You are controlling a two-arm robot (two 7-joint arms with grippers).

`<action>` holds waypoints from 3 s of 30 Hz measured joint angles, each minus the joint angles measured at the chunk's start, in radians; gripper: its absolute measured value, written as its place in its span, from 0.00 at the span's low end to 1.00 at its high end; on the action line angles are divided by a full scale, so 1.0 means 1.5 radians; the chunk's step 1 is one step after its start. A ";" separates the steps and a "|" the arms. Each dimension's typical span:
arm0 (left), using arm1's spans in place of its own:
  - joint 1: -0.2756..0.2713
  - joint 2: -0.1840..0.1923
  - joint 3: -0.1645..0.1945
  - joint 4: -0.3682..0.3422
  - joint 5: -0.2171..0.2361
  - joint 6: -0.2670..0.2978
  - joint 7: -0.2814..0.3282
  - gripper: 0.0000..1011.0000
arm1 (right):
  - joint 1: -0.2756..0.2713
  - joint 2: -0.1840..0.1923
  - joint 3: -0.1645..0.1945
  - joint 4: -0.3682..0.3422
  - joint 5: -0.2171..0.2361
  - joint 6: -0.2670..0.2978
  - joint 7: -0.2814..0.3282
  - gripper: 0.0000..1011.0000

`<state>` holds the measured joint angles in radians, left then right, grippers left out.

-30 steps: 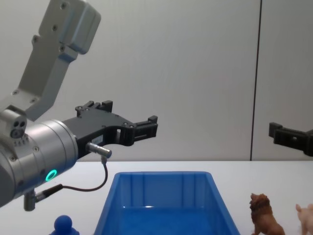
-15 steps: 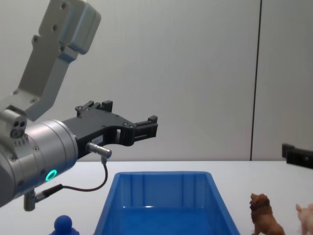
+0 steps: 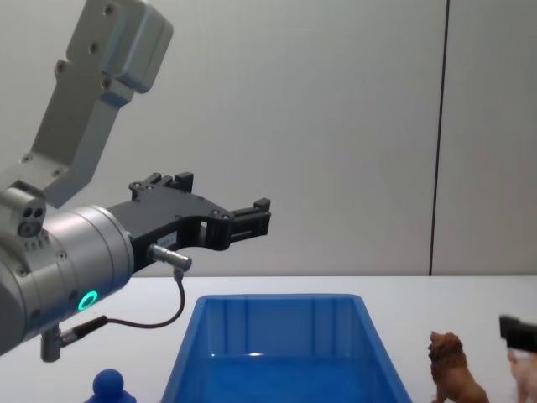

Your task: Pick up the two dolls from the table and place them into the box.

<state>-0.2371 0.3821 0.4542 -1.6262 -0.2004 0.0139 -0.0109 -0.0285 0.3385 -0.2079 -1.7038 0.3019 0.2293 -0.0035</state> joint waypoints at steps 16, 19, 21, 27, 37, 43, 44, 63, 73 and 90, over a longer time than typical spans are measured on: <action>0.000 0.000 0.000 0.000 0.000 0.000 0.000 0.99 | 0.000 -0.014 -0.008 0.049 -0.014 0.025 -0.010 0.90; 0.000 0.000 0.000 0.000 0.000 0.000 0.000 0.99 | -0.001 -0.016 -0.008 0.056 -0.016 0.025 -0.012 0.84; 0.000 0.000 0.000 0.000 0.000 0.000 0.000 0.99 | -0.001 -0.018 -0.009 0.061 -0.017 0.026 -0.013 0.77; 0.000 0.000 0.000 0.000 0.000 0.000 0.000 0.99 | -0.002 -0.023 -0.010 0.074 -0.018 0.028 -0.018 0.60; 0.000 0.000 0.000 0.000 0.000 0.000 0.000 0.99 | -0.007 -0.026 -0.011 0.079 -0.026 0.012 -0.020 0.37; 0.000 0.000 0.000 0.000 0.000 0.000 0.000 0.99 | -0.012 -0.026 -0.011 0.065 -0.037 -0.009 -0.021 0.37; 0.000 0.000 0.000 0.000 0.000 0.000 0.000 0.99 | -0.013 -0.025 -0.011 0.059 -0.040 -0.015 -0.021 0.37; 0.000 0.000 0.000 0.000 0.000 0.000 0.000 0.99 | -0.006 -0.031 -0.018 -0.001 -0.054 -0.073 0.053 0.37; 0.000 0.000 0.000 0.000 0.000 0.000 0.000 0.99 | 0.020 -0.051 -0.033 0.007 -0.049 -0.072 0.132 0.37; 0.000 0.000 0.000 0.000 0.000 0.000 0.000 0.99 | 0.090 -0.106 -0.073 0.080 -0.056 -0.034 0.279 0.51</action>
<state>-0.2371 0.3822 0.4542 -1.6262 -0.2004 0.0138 -0.0109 0.1062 0.1788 -0.3181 -1.5836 0.2179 0.1777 0.4157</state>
